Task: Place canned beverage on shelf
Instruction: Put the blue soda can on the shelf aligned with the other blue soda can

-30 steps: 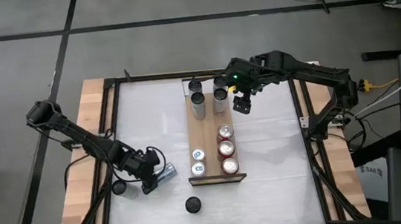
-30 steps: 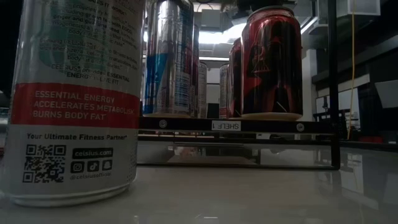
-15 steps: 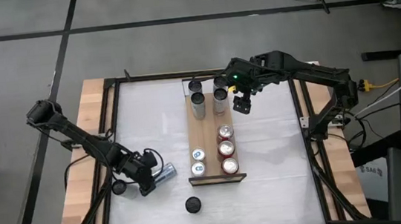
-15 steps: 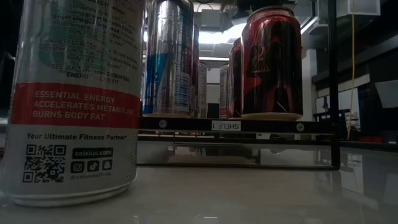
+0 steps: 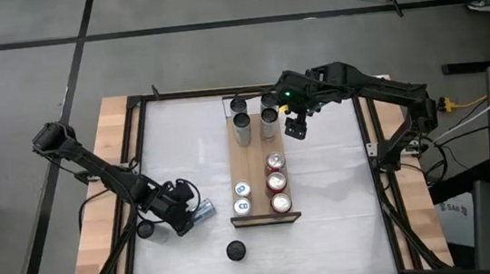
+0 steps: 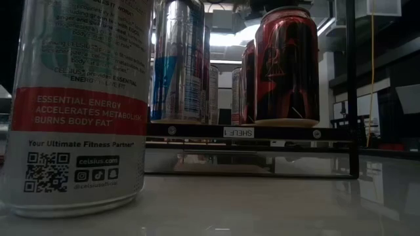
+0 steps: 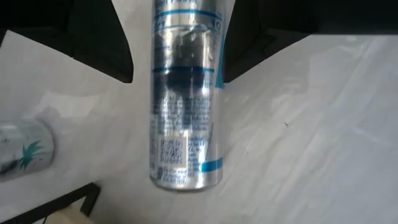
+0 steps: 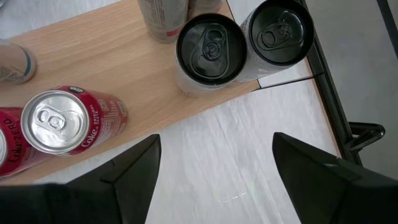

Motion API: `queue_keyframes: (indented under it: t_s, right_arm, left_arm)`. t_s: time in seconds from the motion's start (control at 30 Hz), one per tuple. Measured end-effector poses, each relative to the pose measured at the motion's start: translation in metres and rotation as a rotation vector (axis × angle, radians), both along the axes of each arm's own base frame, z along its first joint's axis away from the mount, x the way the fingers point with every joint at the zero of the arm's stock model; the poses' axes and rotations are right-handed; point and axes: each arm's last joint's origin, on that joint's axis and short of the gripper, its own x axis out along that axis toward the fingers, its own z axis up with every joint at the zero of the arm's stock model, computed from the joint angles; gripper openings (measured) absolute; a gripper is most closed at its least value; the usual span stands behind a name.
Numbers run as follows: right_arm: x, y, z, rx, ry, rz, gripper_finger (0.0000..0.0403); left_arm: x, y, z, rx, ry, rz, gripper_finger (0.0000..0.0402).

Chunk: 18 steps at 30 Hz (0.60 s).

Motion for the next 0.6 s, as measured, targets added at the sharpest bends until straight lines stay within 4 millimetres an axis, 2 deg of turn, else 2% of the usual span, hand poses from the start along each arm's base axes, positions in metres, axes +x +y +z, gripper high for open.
queue_keyframes:
  t_s: [0.37,0.6]
  right_arm:
    - [0.000,0.000,0.000,0.000,0.000,0.000,0.0298]
    - [0.000,0.000,0.000,0.000,0.000,0.000,0.0298]
  left_arm:
    - [0.011,-0.008,-0.025,0.038,0.100,-0.012,0.0237]
    - [0.019,-0.012,-0.036,0.066,0.098,-0.053,0.0238]
